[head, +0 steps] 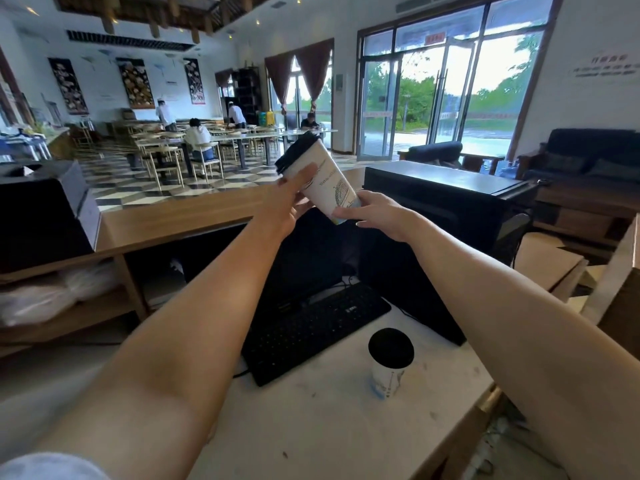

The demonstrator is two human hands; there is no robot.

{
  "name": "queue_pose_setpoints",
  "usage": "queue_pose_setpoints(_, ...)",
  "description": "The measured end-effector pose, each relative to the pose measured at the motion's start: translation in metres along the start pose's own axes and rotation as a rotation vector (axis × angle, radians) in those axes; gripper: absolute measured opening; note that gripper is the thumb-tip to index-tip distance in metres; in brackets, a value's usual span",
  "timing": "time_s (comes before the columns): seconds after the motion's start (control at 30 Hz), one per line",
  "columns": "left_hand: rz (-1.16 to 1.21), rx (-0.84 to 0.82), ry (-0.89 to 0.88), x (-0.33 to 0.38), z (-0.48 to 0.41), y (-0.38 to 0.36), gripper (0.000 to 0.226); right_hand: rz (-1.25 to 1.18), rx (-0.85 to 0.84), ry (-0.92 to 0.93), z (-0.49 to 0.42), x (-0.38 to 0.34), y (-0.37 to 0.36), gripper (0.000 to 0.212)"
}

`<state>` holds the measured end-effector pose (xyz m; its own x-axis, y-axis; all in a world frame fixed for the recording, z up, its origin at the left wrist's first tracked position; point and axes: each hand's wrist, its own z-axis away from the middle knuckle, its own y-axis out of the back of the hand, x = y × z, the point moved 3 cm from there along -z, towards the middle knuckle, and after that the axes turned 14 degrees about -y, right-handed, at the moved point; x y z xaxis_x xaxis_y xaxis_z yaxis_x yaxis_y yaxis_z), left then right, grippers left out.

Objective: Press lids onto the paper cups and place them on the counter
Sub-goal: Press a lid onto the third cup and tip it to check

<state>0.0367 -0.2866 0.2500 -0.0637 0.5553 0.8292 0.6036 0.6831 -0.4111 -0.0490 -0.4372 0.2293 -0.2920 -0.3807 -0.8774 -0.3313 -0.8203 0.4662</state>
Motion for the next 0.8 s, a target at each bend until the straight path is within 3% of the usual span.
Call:
queue_pose_setpoints(0.1,-0.284,-0.135,-0.072,0.024,-0.008,-0.008,0.037,0.066,0.012,0.081,0.003,-0.018,-0.002,0.050)
queue_pose_setpoints(0.2,-0.498,-0.292,-0.142,0.041,-0.014,-0.018,0.045,-0.049,-0.075,0.199,0.011,-0.045,-0.003,0.049)
queue_pose_setpoints(0.3,-0.496,-0.306,-0.144,0.051,-0.016,-0.017,0.037,-0.179,0.000,0.262,0.014,-0.064,0.002,0.057)
queue_pose_setpoints(0.4,-0.498,-0.323,-0.128,0.057,-0.016,-0.006,0.042,-0.146,0.055,0.281,0.016,-0.077,-0.001,0.051)
queue_pose_setpoints(0.8,-0.543,-0.198,0.068,0.025,0.052,0.087,0.068,-0.133,-0.064,0.215,0.004,-0.028,-0.107,0.075)
